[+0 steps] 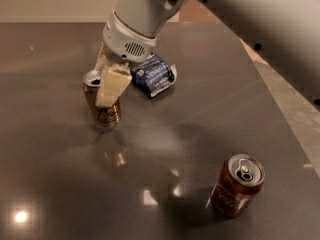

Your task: Pick orange can

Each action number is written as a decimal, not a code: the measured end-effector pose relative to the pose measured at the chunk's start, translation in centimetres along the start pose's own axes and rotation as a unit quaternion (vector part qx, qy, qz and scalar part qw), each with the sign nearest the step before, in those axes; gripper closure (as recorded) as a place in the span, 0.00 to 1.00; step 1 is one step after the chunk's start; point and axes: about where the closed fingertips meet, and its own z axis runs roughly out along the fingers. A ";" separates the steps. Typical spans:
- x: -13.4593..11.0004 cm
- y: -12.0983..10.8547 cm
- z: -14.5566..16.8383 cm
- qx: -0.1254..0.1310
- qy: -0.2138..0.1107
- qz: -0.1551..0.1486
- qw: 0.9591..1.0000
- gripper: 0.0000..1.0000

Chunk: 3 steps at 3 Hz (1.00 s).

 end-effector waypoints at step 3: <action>-1.5 1.7 -7.1 -0.005 0.002 -0.055 0.998 1.00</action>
Offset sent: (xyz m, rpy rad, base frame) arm -0.0271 -0.0415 0.0753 -0.0138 -0.0510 0.1214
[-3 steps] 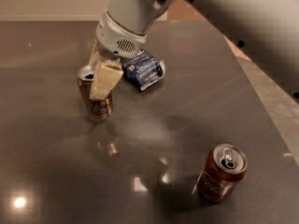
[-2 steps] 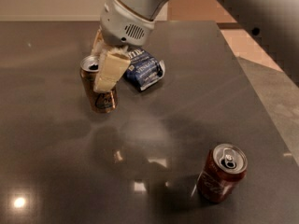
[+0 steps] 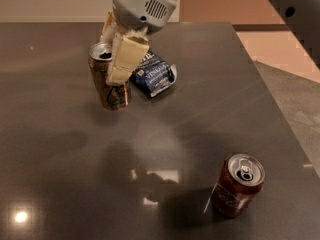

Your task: Pick orange can

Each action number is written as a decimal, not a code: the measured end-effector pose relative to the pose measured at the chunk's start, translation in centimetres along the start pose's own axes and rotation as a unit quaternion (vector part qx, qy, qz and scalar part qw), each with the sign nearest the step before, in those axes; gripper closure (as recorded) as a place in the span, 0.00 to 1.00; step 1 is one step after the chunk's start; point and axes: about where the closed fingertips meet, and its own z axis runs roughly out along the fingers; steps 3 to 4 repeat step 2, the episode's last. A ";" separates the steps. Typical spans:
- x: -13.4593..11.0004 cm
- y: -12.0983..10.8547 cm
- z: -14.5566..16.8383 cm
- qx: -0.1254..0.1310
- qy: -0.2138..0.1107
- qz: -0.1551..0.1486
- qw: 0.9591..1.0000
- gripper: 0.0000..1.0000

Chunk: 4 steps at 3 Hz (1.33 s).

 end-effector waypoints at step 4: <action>0.0 -0.6 -2.7 0.010 0.003 -0.017 1.000 1.00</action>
Offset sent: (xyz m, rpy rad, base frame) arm -0.0024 -0.0381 0.0290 -0.0564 -0.0020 0.0537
